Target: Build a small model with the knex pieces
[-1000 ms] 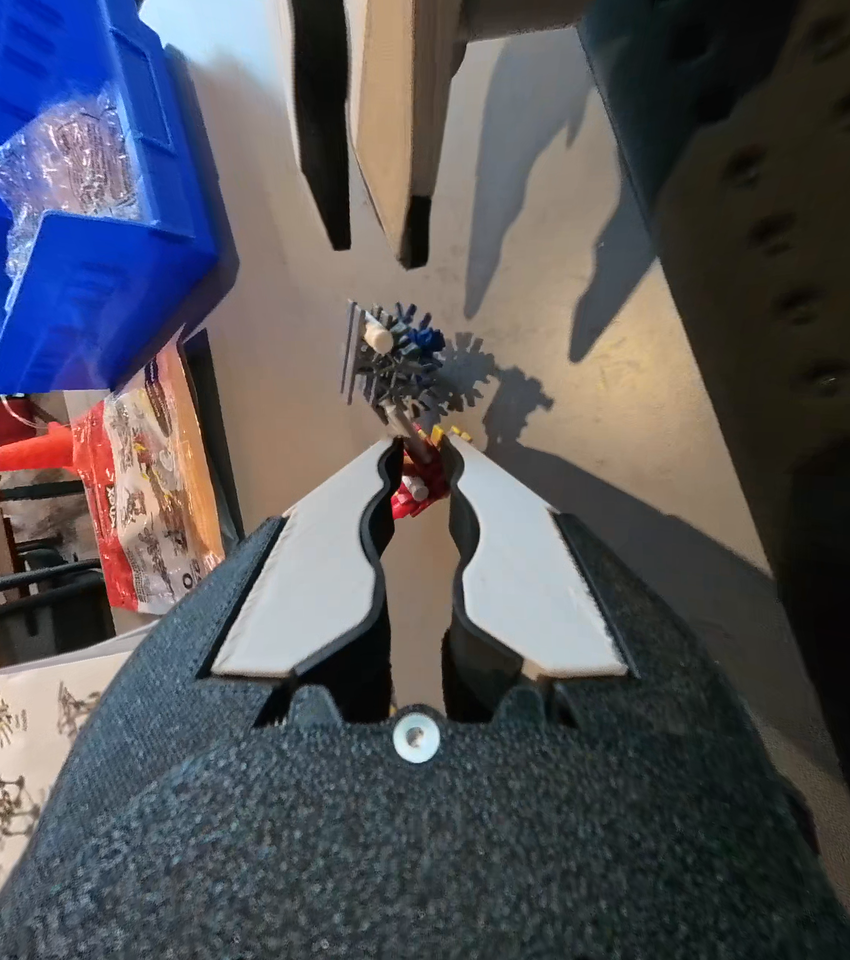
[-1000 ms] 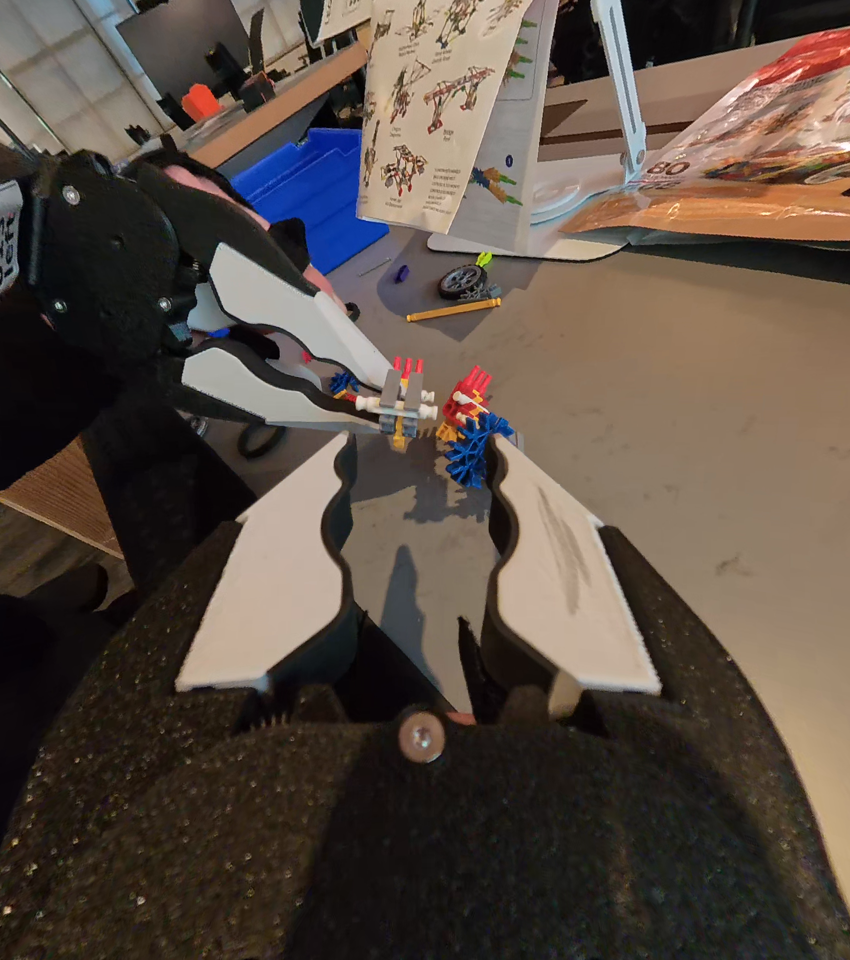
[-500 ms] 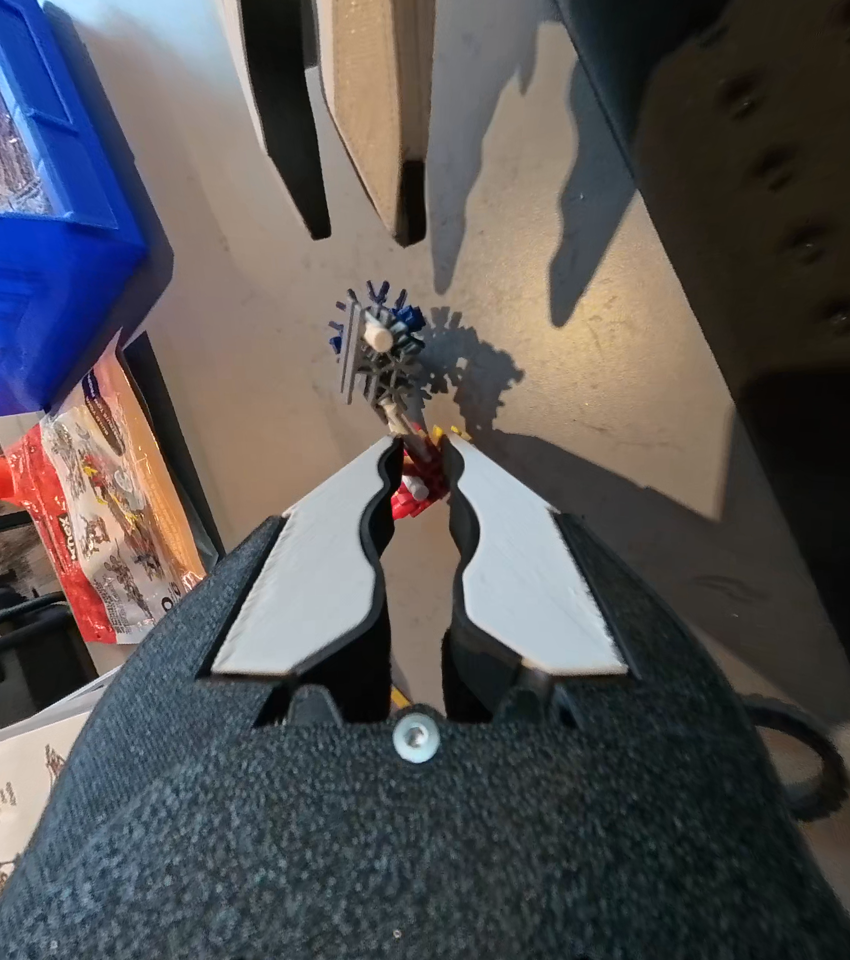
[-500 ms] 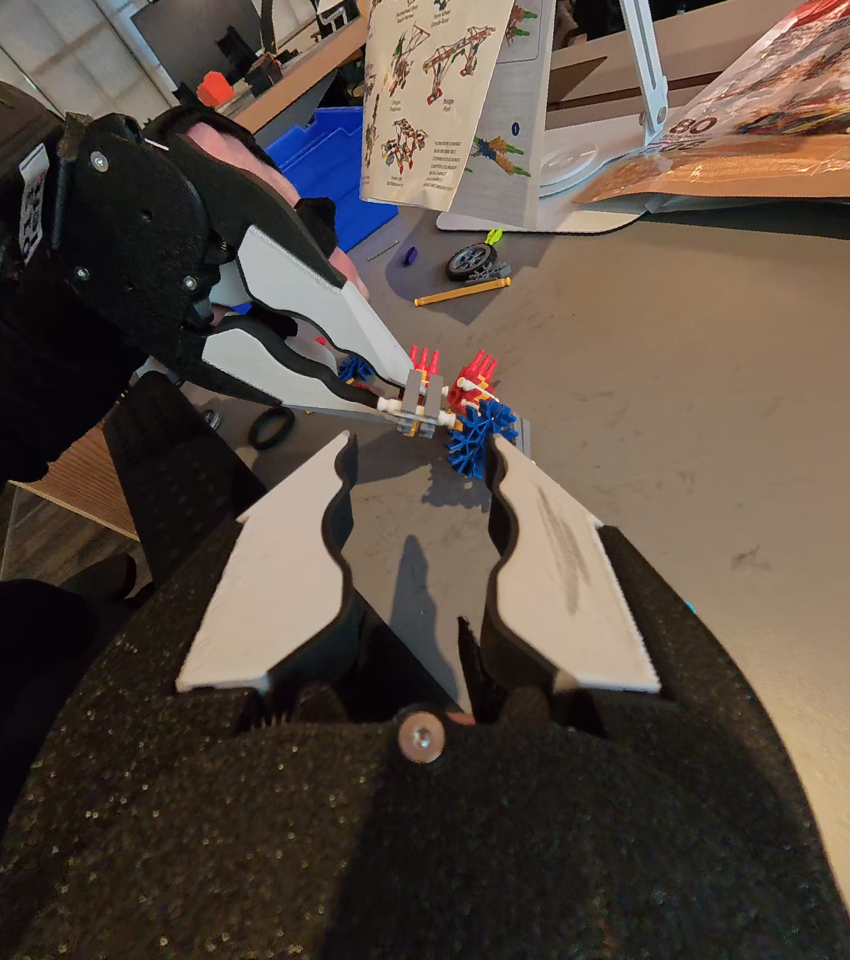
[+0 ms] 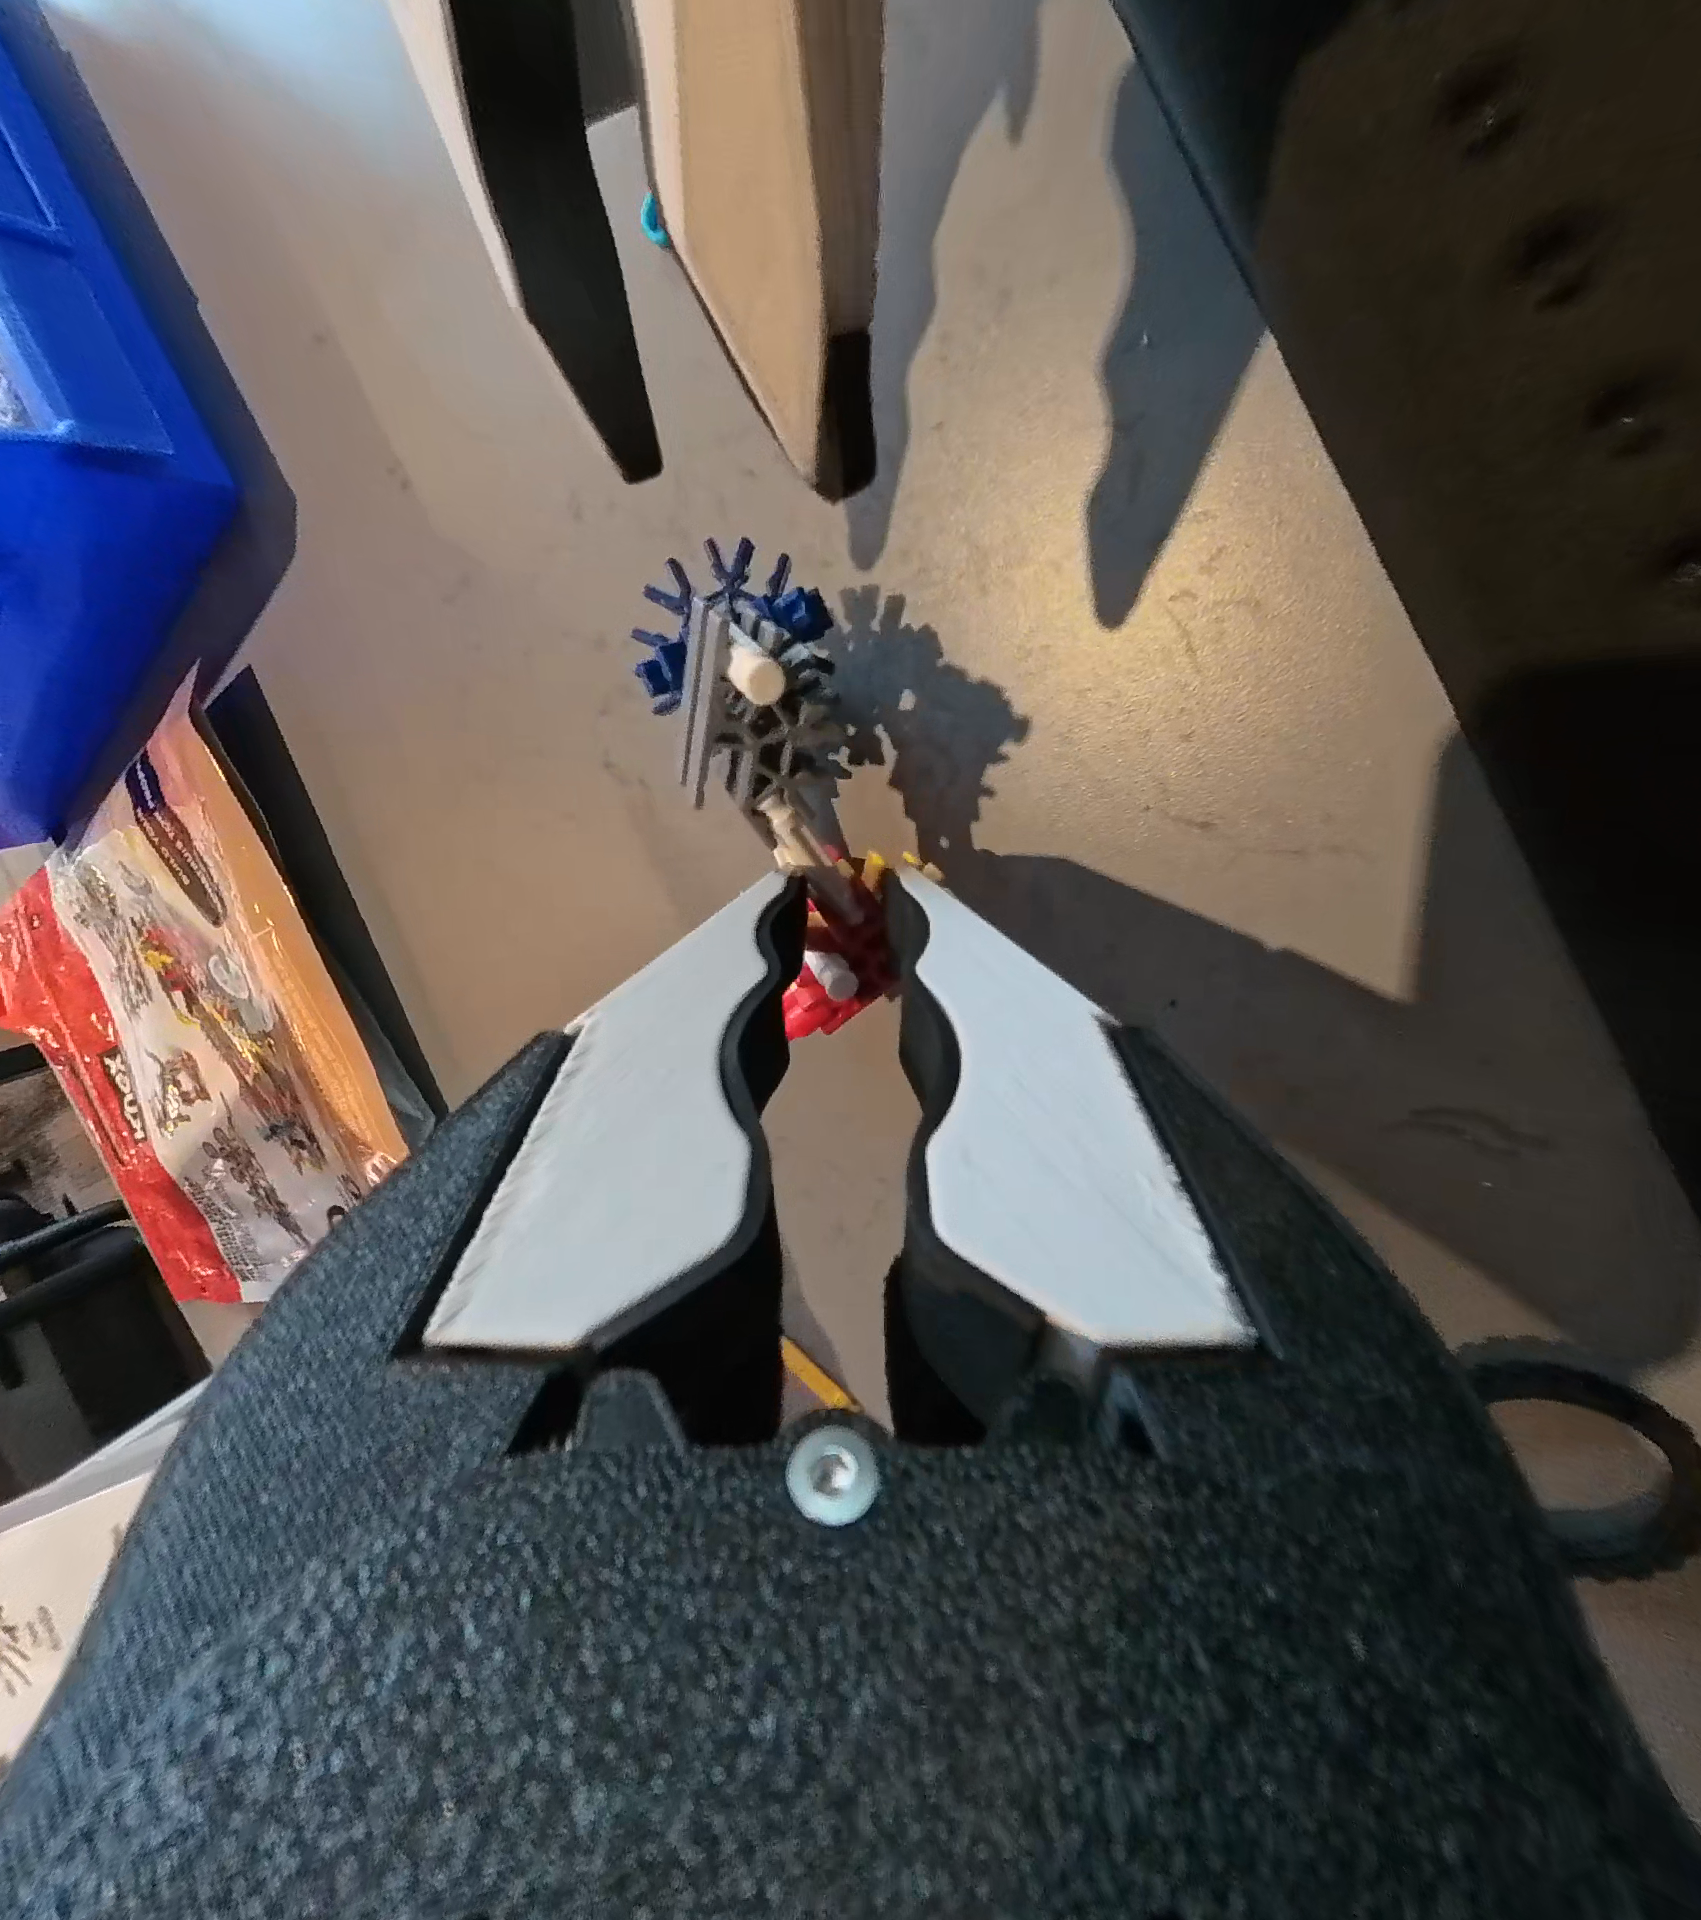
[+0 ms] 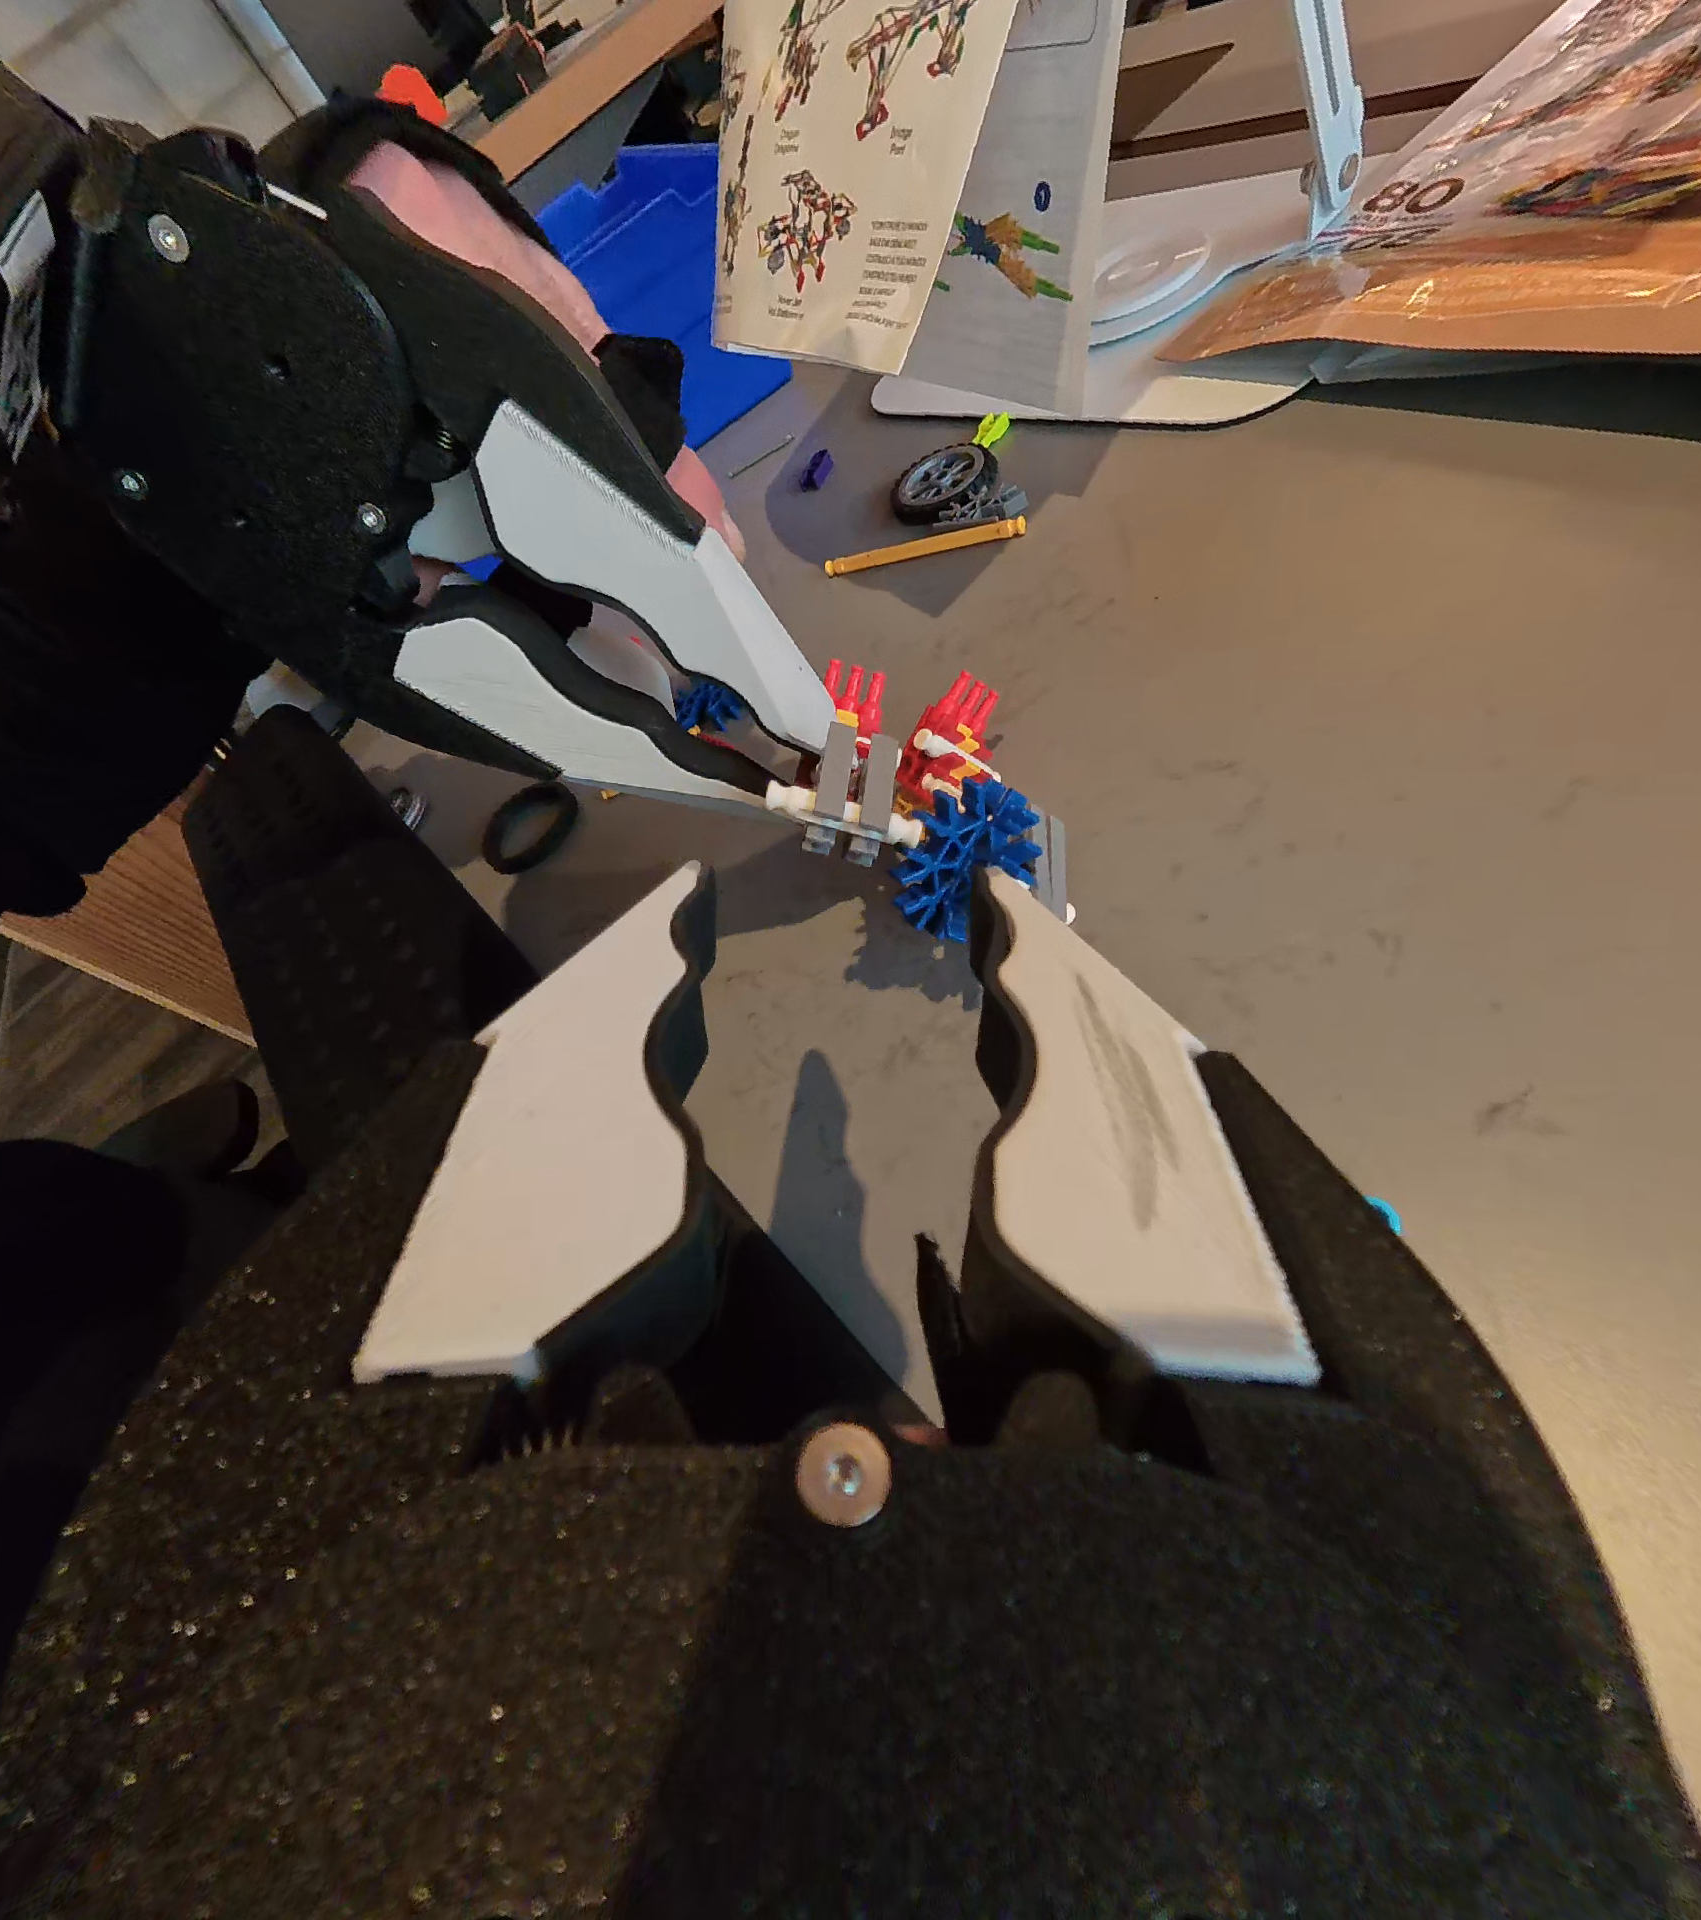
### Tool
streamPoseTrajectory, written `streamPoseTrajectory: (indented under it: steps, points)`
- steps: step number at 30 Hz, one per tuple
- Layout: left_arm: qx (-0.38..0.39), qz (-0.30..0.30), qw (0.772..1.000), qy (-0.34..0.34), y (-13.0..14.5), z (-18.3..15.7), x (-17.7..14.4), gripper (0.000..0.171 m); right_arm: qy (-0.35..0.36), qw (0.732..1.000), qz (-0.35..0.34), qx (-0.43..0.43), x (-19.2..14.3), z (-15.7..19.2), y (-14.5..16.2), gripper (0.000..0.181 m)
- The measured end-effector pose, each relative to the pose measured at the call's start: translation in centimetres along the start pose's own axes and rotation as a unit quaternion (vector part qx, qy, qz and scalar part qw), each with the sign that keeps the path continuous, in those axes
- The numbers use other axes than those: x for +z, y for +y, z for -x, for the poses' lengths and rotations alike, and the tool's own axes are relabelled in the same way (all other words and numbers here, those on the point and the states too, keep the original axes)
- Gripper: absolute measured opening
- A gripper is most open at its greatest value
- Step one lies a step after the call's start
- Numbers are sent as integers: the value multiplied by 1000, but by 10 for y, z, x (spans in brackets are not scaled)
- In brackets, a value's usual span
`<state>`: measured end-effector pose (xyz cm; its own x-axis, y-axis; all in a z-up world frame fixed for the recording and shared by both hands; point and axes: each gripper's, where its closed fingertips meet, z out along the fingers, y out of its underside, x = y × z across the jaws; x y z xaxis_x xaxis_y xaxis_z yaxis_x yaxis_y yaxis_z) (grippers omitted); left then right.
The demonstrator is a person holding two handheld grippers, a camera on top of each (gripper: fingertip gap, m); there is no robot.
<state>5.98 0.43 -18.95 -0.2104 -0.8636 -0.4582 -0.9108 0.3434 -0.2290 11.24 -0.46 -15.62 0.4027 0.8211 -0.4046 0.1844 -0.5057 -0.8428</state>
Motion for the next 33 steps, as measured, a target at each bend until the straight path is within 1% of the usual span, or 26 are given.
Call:
streamPoseTrajectory:
  steps: [7,11,17,21,24,27,30,33]
  points:
    - [11,9,1000,15,0,0,0,14,7,1000,22,-15,5,1,5,48]
    - [5,15,1000,25,0,2,0,14,-1,999,34,-27,8,5,7,48]
    - [9,27,999,33,1,4,-1,14,-2,999,33,-30,10,-1,0,48]
    - [-10,12,999,32,1,6,-9,13,0,999,36,-28,12,-8,-2,49]
    - [-21,17,999,35,8,3,-12,13,-8,999,44,-28,14,-7,0,48]
    - [-25,26,999,39,14,0,-8,13,-15,998,51,-33,16,-5,1,48]
    - [-25,20,998,47,9,-3,-5,13,-22,997,58,-38,17,-2,3,48]
    - [-25,28,998,44,12,0,-3,14,-28,997,64,-40,18,-1,5,47]
